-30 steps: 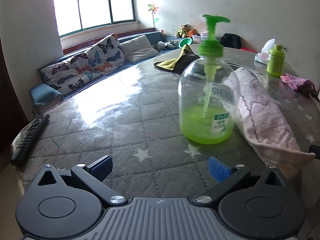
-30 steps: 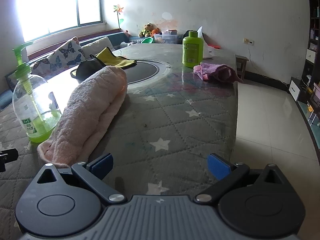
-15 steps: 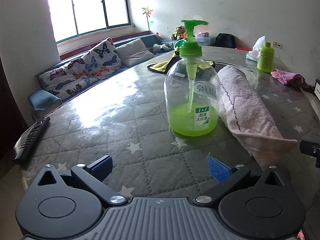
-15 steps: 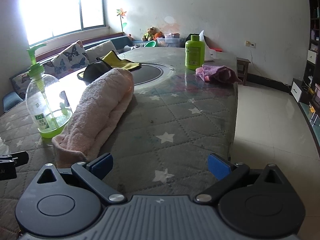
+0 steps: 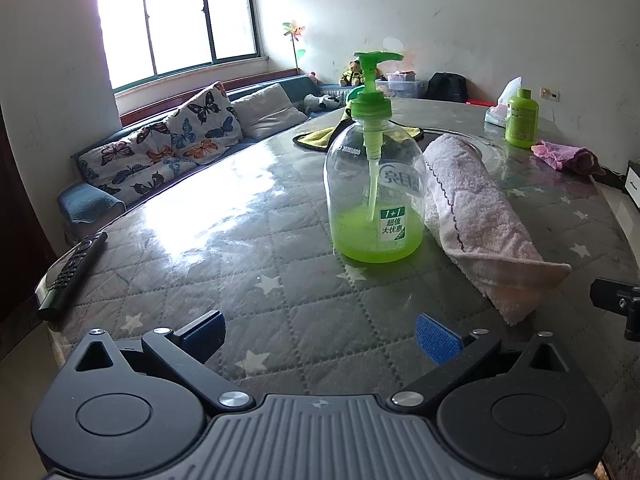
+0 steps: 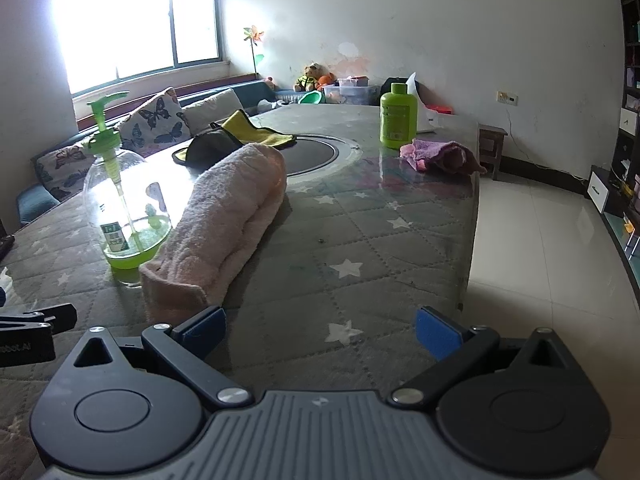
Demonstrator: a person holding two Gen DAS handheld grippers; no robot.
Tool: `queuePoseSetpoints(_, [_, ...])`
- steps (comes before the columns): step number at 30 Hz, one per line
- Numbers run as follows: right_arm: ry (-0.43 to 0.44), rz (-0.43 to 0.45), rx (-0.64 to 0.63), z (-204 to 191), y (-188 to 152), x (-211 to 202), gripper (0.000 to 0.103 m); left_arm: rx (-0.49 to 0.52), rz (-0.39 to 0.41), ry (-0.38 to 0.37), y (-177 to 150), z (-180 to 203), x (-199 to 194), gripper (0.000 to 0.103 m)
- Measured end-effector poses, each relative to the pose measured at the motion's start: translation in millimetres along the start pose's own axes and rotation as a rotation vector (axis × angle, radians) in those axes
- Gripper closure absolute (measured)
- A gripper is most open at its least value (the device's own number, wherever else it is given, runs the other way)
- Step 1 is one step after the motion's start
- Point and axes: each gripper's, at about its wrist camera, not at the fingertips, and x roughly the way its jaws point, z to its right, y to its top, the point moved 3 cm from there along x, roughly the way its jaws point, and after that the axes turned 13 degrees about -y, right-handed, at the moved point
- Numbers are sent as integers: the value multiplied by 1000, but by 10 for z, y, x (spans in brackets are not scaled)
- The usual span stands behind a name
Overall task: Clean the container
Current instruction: 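Release the pump bottle and pull the left tool back from it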
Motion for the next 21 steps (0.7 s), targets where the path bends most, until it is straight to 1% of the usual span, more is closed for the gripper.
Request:
queuePoseSetpoints(9, [9, 4, -5, -33, -17, -38, 0, 4, 0, -6, -26, 26, -15, 0])
queuePoseSetpoints(21, [-1, -27, -3, -34, -15, 118, 0, -11, -26, 2, -21, -47, 131, 0])
